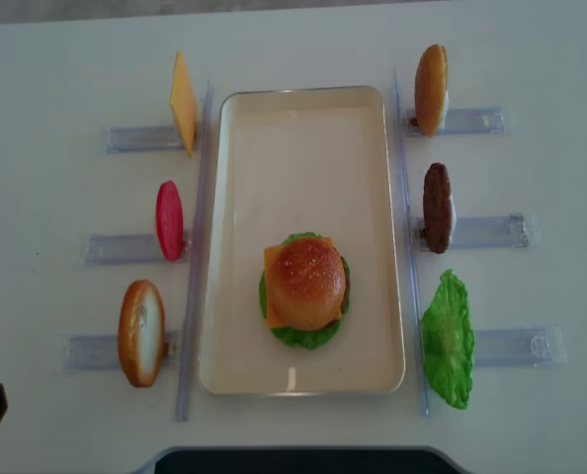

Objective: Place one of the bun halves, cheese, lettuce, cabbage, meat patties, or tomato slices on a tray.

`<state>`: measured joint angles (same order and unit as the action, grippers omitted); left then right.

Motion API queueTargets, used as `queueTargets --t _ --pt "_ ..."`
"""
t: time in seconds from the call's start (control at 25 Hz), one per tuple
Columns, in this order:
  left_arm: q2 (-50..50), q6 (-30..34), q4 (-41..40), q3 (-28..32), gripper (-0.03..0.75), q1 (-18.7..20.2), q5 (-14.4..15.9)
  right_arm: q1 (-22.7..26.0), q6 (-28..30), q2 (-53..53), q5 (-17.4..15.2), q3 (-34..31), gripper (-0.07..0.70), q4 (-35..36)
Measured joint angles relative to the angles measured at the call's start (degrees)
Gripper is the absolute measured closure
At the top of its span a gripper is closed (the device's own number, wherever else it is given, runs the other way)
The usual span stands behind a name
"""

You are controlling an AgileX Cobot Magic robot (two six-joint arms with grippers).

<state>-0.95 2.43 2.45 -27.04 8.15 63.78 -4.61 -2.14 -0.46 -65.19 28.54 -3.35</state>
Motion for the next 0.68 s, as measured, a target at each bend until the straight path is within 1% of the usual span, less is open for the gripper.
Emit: queueTargets --t 0.68 --pt "0.0 0.0 0.0 0.0 0.716 0.0 0.0 0.0 0.0 0.0 0.0 0.0 0.055 0.0"
